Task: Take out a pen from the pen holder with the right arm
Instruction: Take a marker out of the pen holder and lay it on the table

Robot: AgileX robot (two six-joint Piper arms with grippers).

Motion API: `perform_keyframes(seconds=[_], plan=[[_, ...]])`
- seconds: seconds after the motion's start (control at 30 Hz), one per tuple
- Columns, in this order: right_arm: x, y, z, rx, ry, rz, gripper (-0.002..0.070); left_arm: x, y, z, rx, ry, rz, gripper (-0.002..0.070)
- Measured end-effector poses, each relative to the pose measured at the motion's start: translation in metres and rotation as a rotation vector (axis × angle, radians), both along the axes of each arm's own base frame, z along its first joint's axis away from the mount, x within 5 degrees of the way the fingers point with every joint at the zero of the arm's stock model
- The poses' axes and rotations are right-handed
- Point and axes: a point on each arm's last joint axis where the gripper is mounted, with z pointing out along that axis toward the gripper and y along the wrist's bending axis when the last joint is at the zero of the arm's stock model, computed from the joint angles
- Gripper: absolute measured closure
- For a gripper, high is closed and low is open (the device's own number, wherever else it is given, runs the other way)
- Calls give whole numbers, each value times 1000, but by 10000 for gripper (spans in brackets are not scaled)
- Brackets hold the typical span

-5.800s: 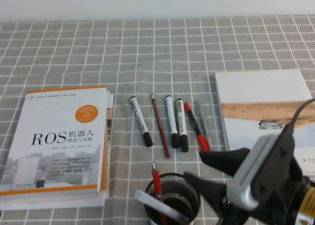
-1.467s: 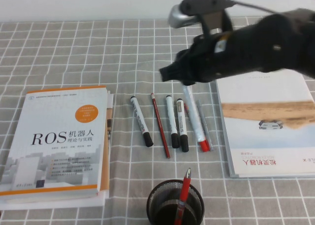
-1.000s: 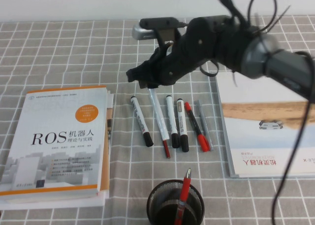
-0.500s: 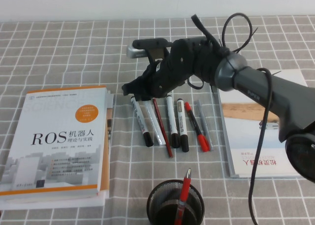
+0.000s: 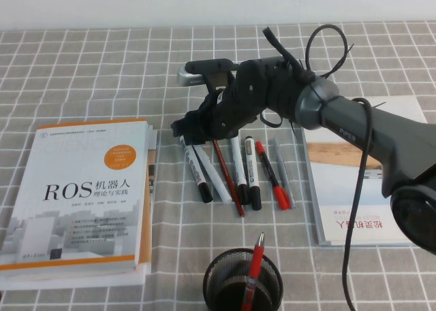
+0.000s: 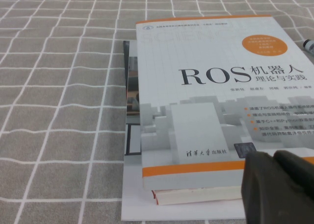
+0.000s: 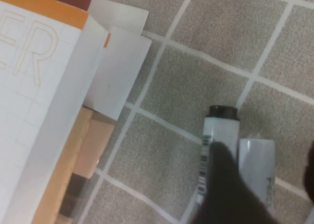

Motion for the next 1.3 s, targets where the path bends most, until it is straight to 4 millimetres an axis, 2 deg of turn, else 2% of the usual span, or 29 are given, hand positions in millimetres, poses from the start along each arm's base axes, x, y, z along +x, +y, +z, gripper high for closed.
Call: perform_keyframes(seconds=[0.07,0.2,0.3,0.37,0.47,0.5,0.57,0.67,0.87,1.07,1.3], plan=[[0,0,0,-2,-1,0,347,0,0,0,0,0,0,678],[-1,-1,4,-8,-8,4,323,0,0,0,0,0,0,678],[-5,-6,25,-27,-21,19,331,0,0,0,0,0,0,678],[-13,-13,52,-47,-43,32,376,0,0,0,0,0,0,678],[-30,-28,92,-66,-96,39,490,0,0,0,0,0,0,678],[-35,-33,96,-78,-99,40,517,0,0,0,0,0,0,678],[-56,-50,122,-79,-148,36,610,0,0,0,0,0,0,678],[-89,-76,137,-72,-187,28,664,0,0,0,0,0,0,678],[-161,-129,167,-51,-260,21,686,0,0,0,0,0,0,678],[-227,-176,176,-19,-307,15,688,0,0,0,0,0,0,678],[-300,-226,172,-29,-271,29,688,0,0,0,0,0,0,678]])
